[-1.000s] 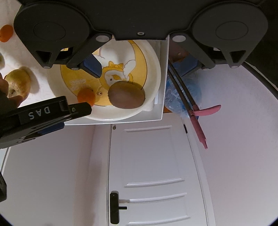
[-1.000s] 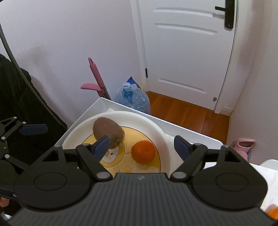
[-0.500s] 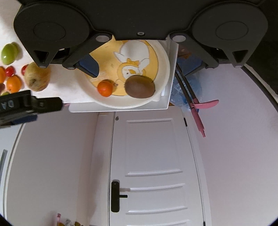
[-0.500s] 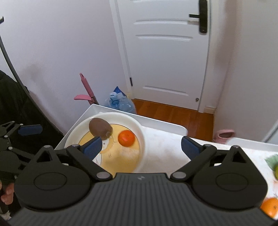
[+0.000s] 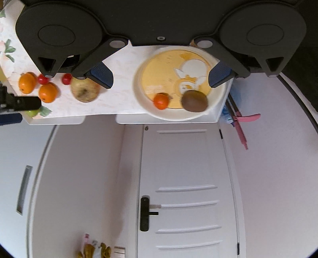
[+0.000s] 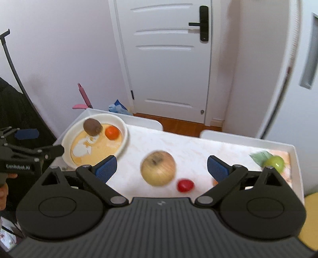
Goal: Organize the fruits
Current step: 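Grasp the large yellow apple with the left tool while the right tool grasps the green apple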
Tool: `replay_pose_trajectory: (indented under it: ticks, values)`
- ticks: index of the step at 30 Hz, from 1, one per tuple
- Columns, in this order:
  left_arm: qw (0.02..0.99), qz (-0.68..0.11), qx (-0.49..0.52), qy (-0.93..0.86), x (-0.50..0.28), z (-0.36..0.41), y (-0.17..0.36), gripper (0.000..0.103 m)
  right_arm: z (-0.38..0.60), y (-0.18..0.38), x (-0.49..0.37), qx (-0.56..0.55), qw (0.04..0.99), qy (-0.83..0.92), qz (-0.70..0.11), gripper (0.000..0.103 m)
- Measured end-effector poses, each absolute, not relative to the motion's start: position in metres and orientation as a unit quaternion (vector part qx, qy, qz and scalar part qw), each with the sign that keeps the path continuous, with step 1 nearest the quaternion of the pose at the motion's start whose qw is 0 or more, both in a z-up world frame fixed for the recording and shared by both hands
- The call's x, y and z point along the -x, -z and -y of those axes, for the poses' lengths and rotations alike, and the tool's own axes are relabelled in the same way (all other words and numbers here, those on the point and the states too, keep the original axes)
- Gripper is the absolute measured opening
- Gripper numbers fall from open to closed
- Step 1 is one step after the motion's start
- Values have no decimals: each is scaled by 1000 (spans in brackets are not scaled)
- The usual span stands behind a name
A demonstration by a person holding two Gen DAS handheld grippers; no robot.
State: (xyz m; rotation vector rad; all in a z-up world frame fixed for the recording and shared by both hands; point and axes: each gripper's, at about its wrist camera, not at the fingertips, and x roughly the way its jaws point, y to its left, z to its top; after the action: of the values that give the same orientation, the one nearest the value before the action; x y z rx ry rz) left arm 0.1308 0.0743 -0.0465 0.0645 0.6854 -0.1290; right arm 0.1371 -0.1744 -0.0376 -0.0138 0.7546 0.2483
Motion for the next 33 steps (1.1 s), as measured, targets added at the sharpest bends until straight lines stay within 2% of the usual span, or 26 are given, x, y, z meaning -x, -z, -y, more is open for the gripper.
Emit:
replay_pose_trajectory:
  ticks: [15,31,33]
  values:
    - [922,-356,-69,134,-153,2,70,103,225,90,-105,-31,910,-75,-407,103]
    - [870,-397,-152,250,-221,56,126,102,199,138,-114,-83,894,-9,-440,103]
    - [865,-399,-158,260,-227,59,132,101,196,141,-117,-88,892,-3,-444,100]
